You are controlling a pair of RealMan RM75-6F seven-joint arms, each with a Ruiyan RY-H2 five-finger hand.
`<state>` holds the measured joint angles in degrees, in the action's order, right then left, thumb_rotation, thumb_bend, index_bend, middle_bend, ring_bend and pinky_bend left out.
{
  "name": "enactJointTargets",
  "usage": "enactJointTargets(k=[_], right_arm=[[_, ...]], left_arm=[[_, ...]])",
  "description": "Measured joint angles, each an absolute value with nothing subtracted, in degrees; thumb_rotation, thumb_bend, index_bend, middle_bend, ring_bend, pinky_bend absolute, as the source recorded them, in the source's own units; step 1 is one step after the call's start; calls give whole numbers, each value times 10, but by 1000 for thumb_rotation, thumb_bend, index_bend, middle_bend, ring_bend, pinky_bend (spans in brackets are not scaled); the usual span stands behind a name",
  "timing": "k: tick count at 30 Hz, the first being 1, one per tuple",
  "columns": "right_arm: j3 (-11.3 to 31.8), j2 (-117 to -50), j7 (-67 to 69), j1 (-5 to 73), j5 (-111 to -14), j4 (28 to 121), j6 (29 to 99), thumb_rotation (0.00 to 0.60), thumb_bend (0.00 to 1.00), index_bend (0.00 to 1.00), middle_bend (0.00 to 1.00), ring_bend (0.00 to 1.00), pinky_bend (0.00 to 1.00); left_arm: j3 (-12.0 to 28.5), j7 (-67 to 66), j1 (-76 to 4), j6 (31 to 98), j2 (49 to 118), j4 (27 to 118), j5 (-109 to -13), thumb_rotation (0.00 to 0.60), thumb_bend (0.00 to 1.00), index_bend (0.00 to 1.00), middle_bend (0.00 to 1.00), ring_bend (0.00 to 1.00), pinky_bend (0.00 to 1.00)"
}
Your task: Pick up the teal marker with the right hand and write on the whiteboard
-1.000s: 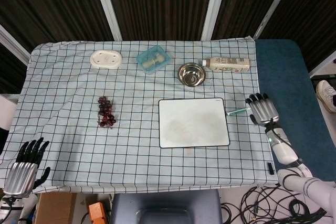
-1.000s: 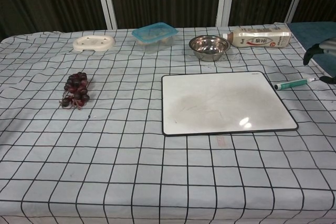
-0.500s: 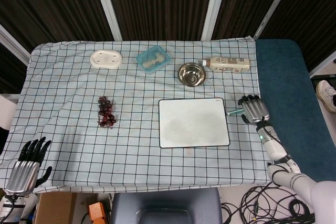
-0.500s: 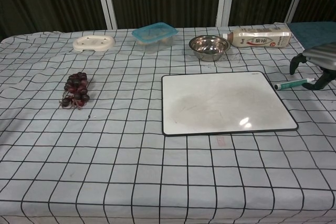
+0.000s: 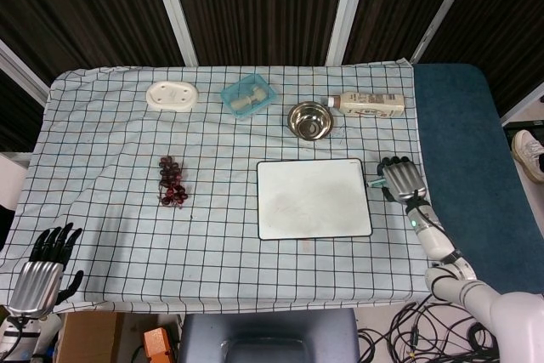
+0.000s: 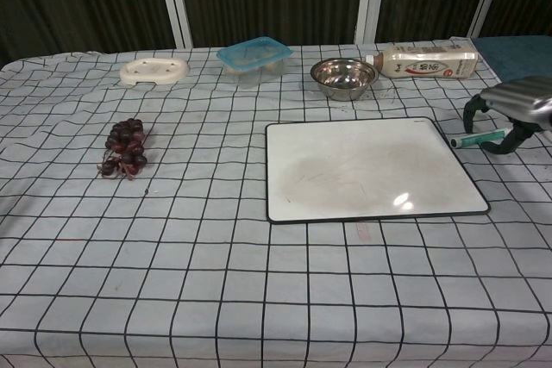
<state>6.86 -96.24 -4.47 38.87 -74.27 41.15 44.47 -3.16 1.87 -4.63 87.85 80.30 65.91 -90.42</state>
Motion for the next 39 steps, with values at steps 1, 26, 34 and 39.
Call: enactJointTargets(k=[1, 26, 34, 39], right_arm=[[69, -963, -45, 389, -743, 410, 445, 600, 327, 415, 250, 212, 273], [68, -972, -60, 387, -749, 405, 447, 600, 326, 533, 331, 288, 359], [64, -974, -65, 385, -756, 403, 453, 600, 327, 668, 430, 363, 377], [58, -978, -82, 383, -765, 398, 466, 600, 327, 742, 489, 417, 408]], left_arm=[[-31, 19, -46, 878, 803, 659, -904, 600, 386, 0, 0, 0, 57], [-25, 21, -40, 871, 800, 660, -902, 600, 385, 0, 0, 0, 57], [-24, 22, -39, 869, 800, 658, -902, 600, 386, 0, 0, 0, 57], [-23, 23, -38, 867, 801, 657, -901, 600, 386, 0, 0, 0, 57]])
